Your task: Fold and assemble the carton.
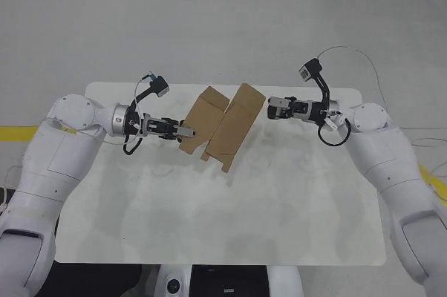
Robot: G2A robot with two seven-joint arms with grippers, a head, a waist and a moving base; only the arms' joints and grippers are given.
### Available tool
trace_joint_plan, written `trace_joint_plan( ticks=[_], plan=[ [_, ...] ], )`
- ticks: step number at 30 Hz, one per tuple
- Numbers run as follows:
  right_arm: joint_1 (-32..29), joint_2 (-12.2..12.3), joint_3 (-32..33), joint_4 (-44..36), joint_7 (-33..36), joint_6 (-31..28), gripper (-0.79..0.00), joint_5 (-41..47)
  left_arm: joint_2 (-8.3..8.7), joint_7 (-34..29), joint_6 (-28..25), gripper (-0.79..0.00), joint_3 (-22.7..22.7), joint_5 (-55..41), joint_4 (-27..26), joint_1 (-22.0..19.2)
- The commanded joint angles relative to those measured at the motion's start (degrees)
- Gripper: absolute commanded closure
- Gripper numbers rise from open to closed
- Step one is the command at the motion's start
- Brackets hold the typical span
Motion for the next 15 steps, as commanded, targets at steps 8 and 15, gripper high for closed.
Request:
trace_joint_plan(
  ticks=[8,15],
  plan=[
    [-2.46,3.62,0.22,-6.68,3.24,3.23,-0.785,1.33,1.30,-5.46,5.50,0.000,1.56,-4.24,-3.65,-0.03],
    [-3.41,5.13,-0.79,-8.29,4.24,4.22,-0.785,3.54,2.47,-5.56,5.60,0.000,3.19,-3.98,-6.11,0.03]
  ],
)
